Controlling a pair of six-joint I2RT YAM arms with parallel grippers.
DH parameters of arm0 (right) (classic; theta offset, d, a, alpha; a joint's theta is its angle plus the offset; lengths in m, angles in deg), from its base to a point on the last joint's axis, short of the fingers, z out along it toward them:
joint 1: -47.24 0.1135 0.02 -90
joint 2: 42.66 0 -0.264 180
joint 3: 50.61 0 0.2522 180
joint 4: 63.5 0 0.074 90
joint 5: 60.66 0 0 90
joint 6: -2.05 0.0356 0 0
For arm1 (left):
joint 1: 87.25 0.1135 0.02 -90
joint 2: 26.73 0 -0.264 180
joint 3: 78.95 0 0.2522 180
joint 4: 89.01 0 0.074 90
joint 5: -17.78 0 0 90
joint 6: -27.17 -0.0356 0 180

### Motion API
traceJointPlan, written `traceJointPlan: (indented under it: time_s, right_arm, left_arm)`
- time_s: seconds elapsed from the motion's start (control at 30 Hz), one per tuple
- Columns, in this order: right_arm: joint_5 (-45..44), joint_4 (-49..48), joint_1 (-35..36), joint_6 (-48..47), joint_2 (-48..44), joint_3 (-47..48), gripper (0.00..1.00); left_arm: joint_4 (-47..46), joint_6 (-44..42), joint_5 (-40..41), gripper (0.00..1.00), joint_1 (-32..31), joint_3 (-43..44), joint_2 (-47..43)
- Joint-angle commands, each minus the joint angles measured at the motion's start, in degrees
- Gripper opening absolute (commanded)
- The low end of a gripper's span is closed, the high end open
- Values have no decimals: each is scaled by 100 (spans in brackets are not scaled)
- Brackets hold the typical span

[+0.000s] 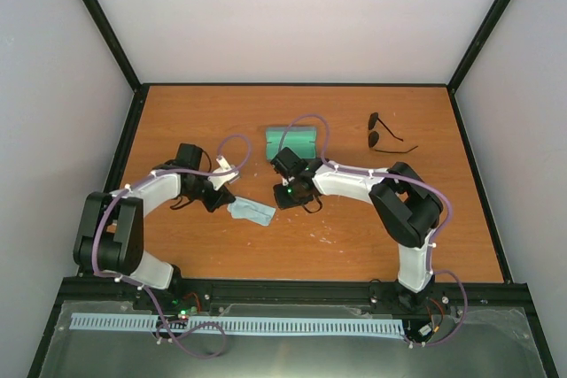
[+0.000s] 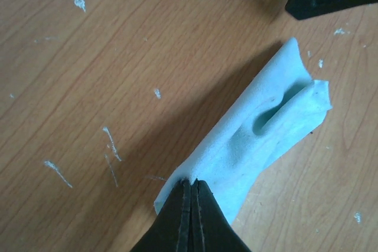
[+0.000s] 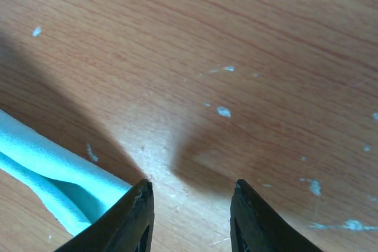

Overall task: Organize the sunglasses
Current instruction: Pick up the glasses cleaning cloth from the center of the board.

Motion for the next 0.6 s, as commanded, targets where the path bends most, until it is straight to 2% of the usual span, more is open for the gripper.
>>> traceJointPlan:
  time_s: [0.0,0.33,0.57]
  right_arm:
    - [235,-327,16,135,-112,-78,37]
    - [559,-205,196,88,240,221,38]
    - [366,192,352,43,580,521,38]
  left_arm:
    - [151,60,-269,1,18,91,-204]
    - [-79,-1,-229,0,18,-230,-115]
    - [-132,-11,-229,0,18,-207,-69]
